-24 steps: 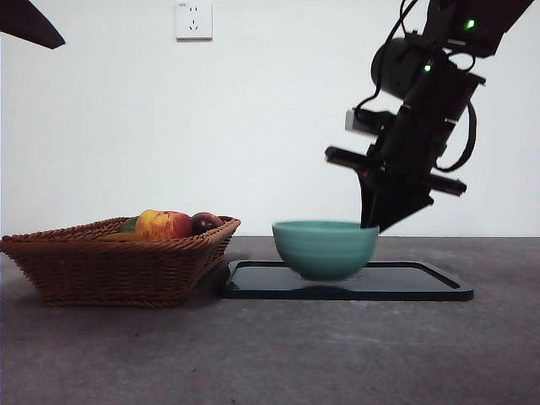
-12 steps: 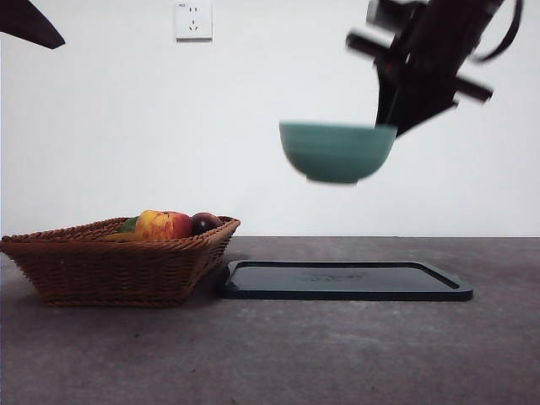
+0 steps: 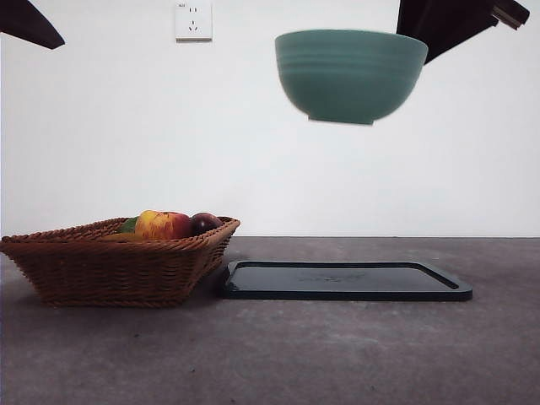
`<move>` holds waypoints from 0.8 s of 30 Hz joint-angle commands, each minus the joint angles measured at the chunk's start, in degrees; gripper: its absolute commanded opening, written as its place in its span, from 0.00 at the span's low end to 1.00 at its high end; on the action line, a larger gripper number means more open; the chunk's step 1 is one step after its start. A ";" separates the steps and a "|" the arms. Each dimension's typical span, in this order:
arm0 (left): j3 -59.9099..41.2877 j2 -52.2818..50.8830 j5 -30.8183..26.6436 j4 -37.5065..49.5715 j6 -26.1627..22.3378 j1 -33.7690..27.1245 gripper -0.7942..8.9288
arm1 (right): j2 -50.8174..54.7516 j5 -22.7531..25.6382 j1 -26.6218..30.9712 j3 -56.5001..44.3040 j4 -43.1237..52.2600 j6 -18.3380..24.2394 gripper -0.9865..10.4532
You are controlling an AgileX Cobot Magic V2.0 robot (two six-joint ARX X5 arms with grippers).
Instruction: Pick up the wifruite, put it on the bowl, pick up the plate, put it on desk
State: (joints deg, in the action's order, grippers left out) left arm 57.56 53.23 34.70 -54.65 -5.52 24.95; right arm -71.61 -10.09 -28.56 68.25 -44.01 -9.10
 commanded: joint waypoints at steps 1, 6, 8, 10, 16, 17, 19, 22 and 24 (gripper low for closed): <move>0.83 0.28 0.33 0.24 -1.09 0.31 0.43 | 0.26 1.75 -2.49 -3.80 1.84 -0.44 0.10; 0.83 0.28 0.35 0.22 -1.09 0.31 0.43 | 0.50 2.51 -6.05 -10.93 6.67 -1.62 0.10; 0.83 0.28 0.33 0.22 -1.09 0.31 0.43 | 0.48 2.71 -7.30 -13.66 9.27 -2.32 0.10; 0.83 0.28 0.33 0.22 -1.09 0.31 0.43 | 0.48 2.69 -8.15 -16.00 11.54 -3.08 0.10; 0.83 0.28 0.35 0.22 -1.09 0.31 0.43 | -0.09 2.78 -9.53 -21.33 16.33 -4.57 0.10; 0.83 0.28 0.35 0.22 -1.09 0.31 0.43 | -0.42 2.75 -9.57 -21.94 16.98 -4.92 0.10; 0.83 0.28 0.35 0.22 -1.09 0.31 0.43 | -0.96 2.78 -9.57 -23.32 18.80 -5.57 0.10; 0.83 0.28 0.33 0.22 -1.09 0.31 0.43 | -1.64 2.75 -9.57 -24.96 21.20 -5.99 0.10; 0.83 0.28 0.33 0.22 -1.09 0.31 0.43 | -2.21 2.82 -9.57 -25.31 21.44 -5.95 0.10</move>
State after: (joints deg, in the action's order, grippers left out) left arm 57.56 53.23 34.70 -54.68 -5.52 24.95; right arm -72.95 -7.42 -37.56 42.59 -23.38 -14.00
